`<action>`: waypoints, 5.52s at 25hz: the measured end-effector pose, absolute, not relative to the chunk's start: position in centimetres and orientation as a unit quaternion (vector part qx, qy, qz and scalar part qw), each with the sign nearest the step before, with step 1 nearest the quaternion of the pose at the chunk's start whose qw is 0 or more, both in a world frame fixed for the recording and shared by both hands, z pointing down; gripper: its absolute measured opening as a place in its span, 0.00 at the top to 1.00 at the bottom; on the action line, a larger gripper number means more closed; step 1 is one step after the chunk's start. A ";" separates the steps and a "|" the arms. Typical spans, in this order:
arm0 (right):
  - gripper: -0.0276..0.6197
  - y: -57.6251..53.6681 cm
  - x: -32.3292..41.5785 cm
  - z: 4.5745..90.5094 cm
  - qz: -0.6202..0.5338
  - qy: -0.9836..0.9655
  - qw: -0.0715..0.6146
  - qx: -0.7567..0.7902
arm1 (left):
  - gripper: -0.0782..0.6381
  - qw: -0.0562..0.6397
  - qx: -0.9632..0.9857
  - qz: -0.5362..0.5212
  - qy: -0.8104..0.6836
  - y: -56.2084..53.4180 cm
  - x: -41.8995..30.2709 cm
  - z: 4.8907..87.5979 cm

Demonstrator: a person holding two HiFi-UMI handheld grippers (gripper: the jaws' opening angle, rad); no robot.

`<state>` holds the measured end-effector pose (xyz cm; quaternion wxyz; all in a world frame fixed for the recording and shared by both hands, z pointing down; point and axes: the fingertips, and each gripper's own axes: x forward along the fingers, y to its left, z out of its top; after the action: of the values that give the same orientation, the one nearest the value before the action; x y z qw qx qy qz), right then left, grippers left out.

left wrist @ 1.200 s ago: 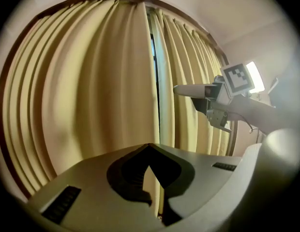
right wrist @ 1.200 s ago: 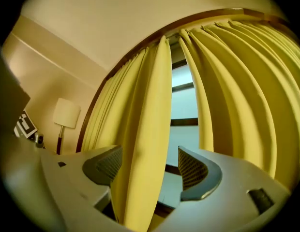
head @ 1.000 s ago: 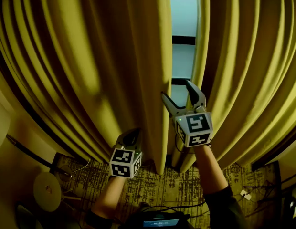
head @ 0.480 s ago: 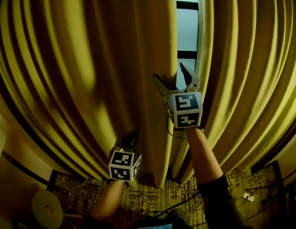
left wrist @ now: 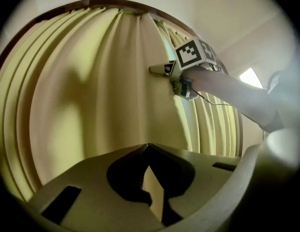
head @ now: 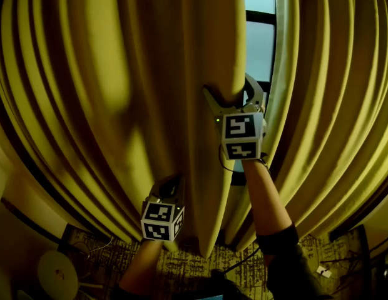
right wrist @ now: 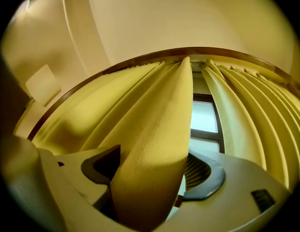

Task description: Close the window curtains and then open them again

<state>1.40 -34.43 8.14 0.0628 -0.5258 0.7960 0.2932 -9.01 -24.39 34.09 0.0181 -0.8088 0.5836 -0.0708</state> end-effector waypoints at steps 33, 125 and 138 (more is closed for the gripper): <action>0.87 -32.2 -18.0 3.7 0.585 0.743 0.050 -0.321 | 0.89 -0.007 -0.661 -0.032 0.749 -26.7 -21.6 31.7; 0.87 -19.8 -84.1 2.3 0.645 0.730 0.006 -0.228 | 0.89 -0.053 -0.627 -0.006 0.777 -18.9 -81.0 28.8; 0.87 -20.1 -94.3 2.6 0.659 0.722 -0.018 -0.211 | 0.89 -0.052 -0.627 0.025 0.777 -20.3 -90.8 29.4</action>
<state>-94.28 -20.13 2.60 -0.0185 -0.2108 0.7219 0.6588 -90.78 -20.27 29.35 -0.0523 -0.6270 0.7769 0.0255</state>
